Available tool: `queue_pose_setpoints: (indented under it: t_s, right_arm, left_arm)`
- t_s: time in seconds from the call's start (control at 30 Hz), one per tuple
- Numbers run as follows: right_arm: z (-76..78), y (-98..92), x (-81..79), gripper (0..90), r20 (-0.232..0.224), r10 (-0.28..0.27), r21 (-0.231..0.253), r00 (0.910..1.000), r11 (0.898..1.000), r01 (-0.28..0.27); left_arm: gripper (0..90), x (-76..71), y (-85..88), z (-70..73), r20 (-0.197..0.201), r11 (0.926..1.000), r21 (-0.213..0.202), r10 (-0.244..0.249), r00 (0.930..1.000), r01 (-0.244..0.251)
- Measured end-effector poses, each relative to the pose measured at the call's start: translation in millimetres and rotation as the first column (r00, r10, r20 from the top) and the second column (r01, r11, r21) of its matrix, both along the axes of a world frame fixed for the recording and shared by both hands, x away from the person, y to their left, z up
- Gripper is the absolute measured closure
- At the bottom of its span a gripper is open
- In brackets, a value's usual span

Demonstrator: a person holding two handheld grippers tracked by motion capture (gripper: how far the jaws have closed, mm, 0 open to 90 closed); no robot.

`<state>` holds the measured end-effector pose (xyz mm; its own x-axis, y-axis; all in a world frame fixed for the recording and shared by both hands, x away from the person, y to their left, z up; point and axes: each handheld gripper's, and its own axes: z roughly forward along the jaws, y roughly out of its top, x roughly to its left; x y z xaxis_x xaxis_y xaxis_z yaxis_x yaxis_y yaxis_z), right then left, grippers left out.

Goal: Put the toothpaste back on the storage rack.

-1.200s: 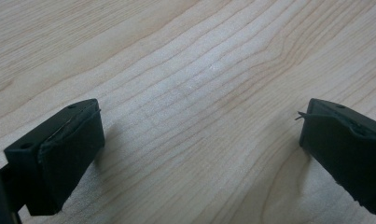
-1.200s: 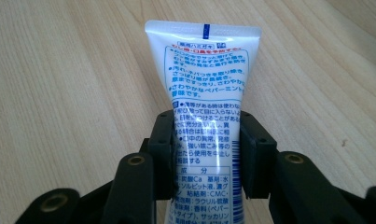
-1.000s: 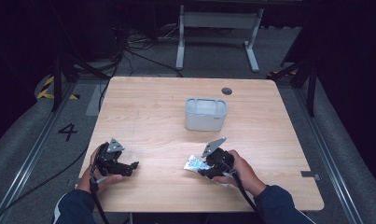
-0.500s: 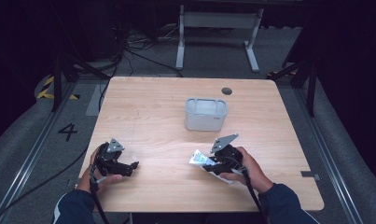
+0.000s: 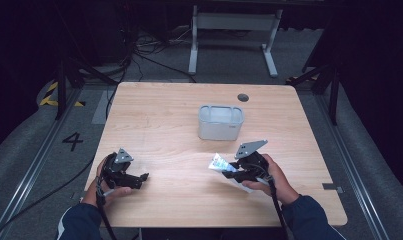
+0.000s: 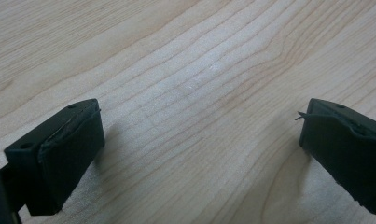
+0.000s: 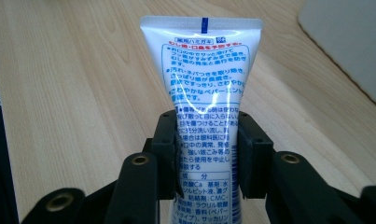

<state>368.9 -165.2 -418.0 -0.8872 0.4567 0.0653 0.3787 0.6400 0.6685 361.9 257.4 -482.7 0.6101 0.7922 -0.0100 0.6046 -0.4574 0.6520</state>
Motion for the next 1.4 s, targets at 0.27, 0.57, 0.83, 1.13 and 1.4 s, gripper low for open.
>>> queue_pose_setpoints:
  t_s: [0.27,0.57,0.83,1.13,1.4]
  right_arm:
    - [8.8,-12.0,1.3,66.1,0.026,-0.022,0.039,0.9994,0.999,0.02]
    - [17.7,-21.8,1.9,66.3,0.066,-0.048,0.079,0.9967,0.996,0.043]
    - [27.7,-30.1,0.2,66.3,0.11,-0.073,0.13,0.9913,0.99,0.058]
    - [36.3,-31.3,-2.9,66.6,0.162,-0.091,0.183,0.9825,0.981,0.061]
    - [40.1,-31.6,-3.2,66.6,0.181,-0.093,0.198,0.9791,0.979,0.057]
  left_arm:
    - [0.3,0.0,0.0,0.0,0.0,1.0,0.0,0.0,1.0,0.0]
    - [0.3,0.0,0.0,0.0,0.0,1.0,0.0,0.0,1.0,0.0]
    - [0.3,-0.1,0.0,0.2,-0.002,1.0,0.003,0.001,1.0,-0.001]
    - [0.3,0.0,0.0,0.0,0.001,1.0,0.001,0.0,1.0,0.0]
    - [0.3,0.1,0.1,0.3,0.0,1.0,0.005,0.0,1.0,0.0]
